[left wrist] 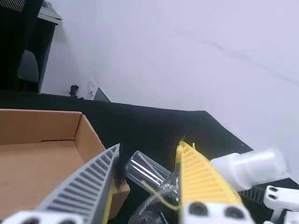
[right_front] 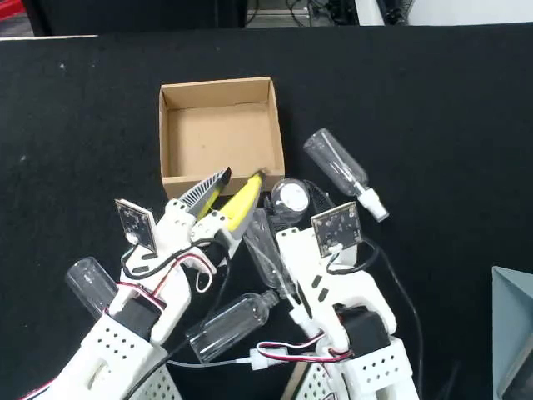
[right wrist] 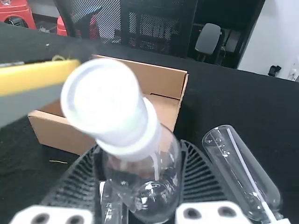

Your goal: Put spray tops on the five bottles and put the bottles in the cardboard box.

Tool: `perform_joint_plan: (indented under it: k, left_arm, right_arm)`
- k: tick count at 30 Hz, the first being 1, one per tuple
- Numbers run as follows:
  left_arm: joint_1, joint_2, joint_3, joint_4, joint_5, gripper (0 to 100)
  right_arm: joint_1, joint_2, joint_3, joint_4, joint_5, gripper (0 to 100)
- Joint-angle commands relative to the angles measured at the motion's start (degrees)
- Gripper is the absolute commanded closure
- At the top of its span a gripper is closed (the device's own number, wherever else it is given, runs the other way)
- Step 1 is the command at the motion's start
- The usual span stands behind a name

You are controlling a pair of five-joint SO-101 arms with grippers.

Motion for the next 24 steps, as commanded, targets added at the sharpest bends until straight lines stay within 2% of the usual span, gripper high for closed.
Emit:
perform_joint_plan:
  k: [1, 7, 17, 24]
  left_arm:
    - [-1.5, -0.9, -3.3, -1.1, -0.7, 82]
    - [-8.2, -0.9, -2.4, -1.3, -0.6, 82]
    - [-23.4, -0.9, -0.7, -1.3, -0.2, 82]
    - [-31.0, -0.9, 1.4, -1.3, -0.2, 82]
  right_arm:
    - [1.6, -5.8, -1.2, 1.1, 0.2, 93.0]
    - [1.6, -5.8, -1.1, 1.9, 0.2, 93.0]
    - [1.6, -5.8, -1.1, 3.2, 0.2, 93.0]
    - [1.6, -5.8, -1.0, 3.9, 0.2, 93.0]
